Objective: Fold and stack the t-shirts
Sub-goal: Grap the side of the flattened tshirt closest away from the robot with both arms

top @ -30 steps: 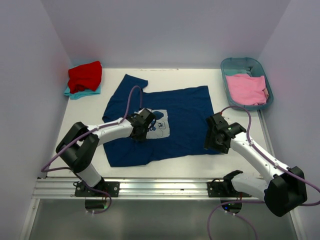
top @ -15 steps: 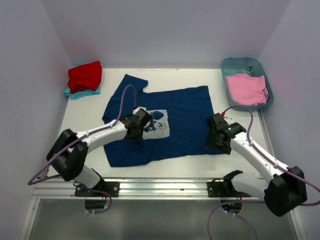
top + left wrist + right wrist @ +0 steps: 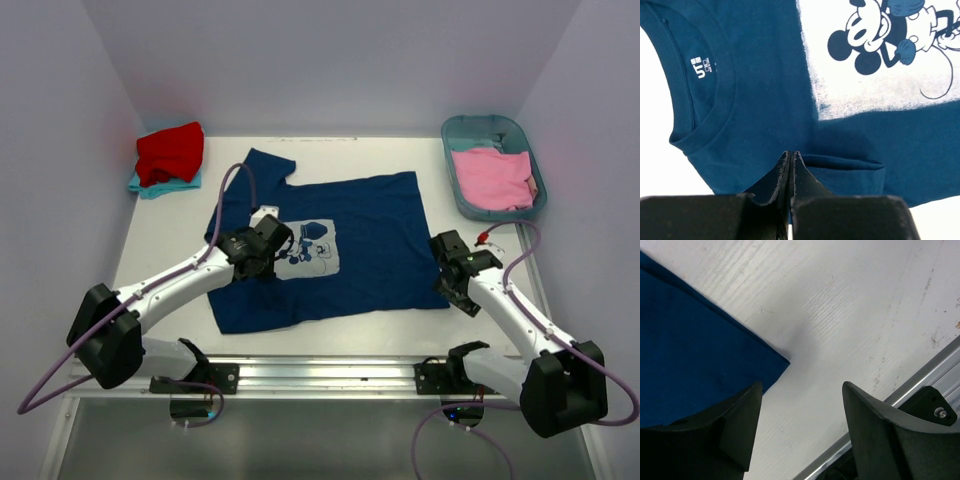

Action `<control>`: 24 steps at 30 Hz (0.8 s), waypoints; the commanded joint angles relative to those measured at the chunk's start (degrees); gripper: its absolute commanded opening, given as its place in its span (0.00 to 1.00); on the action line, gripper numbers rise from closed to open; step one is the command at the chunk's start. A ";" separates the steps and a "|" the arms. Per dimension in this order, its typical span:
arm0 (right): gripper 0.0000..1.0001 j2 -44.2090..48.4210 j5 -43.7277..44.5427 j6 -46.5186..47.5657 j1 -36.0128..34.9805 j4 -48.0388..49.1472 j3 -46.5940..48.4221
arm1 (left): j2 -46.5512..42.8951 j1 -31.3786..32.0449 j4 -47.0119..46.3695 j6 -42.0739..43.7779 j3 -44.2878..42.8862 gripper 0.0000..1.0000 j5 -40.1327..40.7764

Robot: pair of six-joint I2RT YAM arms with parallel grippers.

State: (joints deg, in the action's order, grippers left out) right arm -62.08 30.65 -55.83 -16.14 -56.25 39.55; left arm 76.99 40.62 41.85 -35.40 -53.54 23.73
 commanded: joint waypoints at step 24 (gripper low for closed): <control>0.40 -10.25 -13.34 2.66 11.75 22.32 -8.70 | -8.26 -0.89 8.16 -2.48 -2.36 0.00 6.60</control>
State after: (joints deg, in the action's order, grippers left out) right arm -71.40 19.66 -53.30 -4.73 -36.75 33.56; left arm 70.26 40.38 49.04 -36.91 -54.22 28.14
